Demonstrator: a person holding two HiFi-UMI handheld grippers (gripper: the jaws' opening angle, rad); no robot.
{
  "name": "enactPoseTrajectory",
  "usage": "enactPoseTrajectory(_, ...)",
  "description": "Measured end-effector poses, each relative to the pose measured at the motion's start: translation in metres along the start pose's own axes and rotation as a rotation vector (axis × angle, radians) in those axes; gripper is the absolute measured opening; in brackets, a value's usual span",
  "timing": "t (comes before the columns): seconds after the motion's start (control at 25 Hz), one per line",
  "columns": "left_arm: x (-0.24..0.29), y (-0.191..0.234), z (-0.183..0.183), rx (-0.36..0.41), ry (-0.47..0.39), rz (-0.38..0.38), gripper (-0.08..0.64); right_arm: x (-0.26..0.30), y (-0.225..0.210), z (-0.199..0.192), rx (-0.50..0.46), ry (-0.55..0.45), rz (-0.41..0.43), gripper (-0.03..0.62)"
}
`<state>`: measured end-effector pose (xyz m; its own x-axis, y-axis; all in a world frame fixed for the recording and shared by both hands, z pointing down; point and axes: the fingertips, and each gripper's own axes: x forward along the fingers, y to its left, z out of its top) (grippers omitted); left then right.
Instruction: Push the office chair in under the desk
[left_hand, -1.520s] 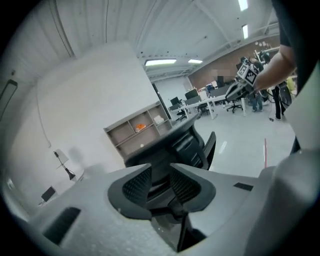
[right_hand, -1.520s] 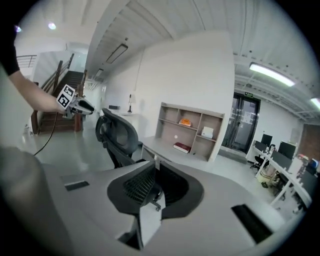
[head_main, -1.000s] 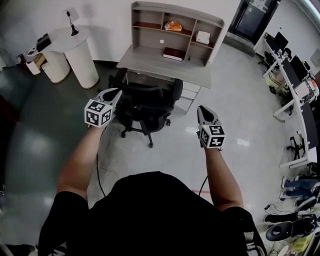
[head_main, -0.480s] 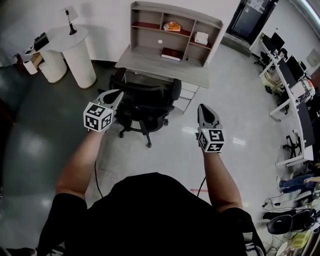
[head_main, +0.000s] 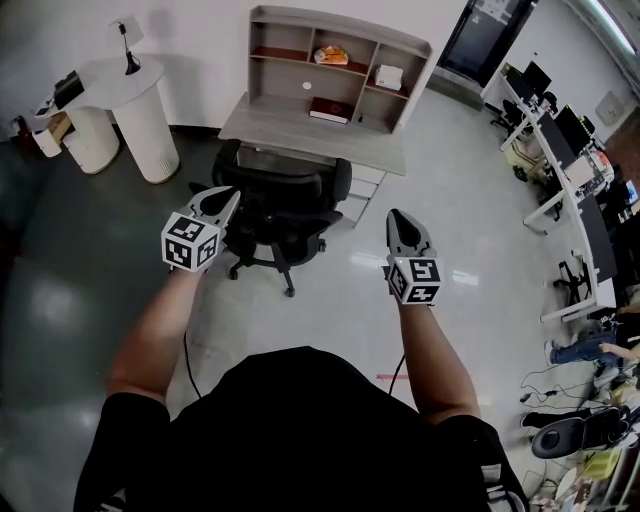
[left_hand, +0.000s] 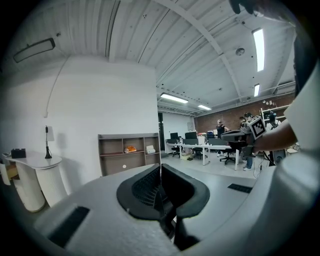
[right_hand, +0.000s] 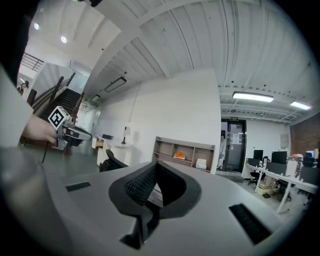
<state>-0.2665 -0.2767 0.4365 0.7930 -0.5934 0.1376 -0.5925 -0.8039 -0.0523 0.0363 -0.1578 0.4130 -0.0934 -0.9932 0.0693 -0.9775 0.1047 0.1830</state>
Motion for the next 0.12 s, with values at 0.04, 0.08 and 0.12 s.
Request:
enactPoseTrajectory(0.04, -0.0016, 0.0003, -0.0019, 0.003, 0.005, -0.004, 0.023, 0.0005, 0.0021, -0.0006, 0.002, 0.004, -0.001, 0.009)
enactPoseTrajectory(0.08, -0.003, 0.0004, -0.004, 0.007, 0.01, -0.007, 0.023, 0.0009, 0.0038, -0.0013, 0.005, 0.007, -0.003, 0.009)
enactPoseTrajectory(0.12, -0.0042, 0.0003, -0.006, 0.011, 0.015, -0.011, 0.023, 0.0012, 0.0053, -0.0021, 0.007, 0.01, -0.005, 0.009)
